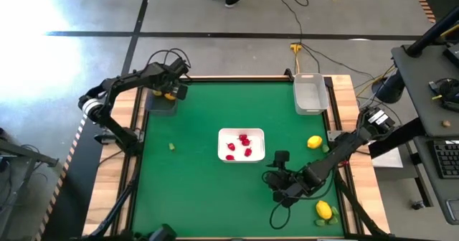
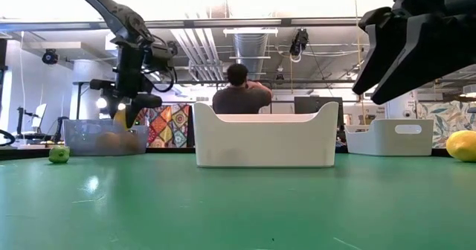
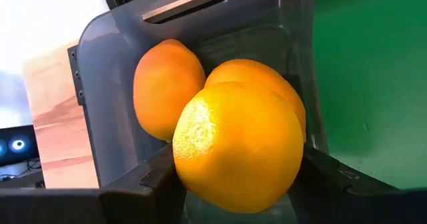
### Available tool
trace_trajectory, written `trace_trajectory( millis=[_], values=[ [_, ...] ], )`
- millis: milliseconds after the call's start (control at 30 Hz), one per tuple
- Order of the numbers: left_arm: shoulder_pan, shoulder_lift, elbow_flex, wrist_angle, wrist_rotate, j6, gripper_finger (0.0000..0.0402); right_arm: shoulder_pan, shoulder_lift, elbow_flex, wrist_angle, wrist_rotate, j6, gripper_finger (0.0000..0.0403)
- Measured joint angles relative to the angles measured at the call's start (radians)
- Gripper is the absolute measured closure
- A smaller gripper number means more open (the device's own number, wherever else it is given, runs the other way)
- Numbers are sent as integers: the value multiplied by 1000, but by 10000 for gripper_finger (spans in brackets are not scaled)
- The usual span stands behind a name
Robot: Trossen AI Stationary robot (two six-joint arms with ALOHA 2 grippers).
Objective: Sort produce into baskets
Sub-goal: Put the yellow lemon into the black bin
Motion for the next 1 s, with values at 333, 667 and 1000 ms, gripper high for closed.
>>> trace_trajectory(
  millis=[333,667,1000],
  values=[
    [20,-49,-1,47,-8,4,211,0,0,0,-7,-2,-11,181],
    [28,-47,-6,-83,27,37,211,0,0,0,-8,-2,-14,181],
    [29,-47,-131,-39,39,18,210,-1,0,0,-8,-2,-11,181]
  ],
)
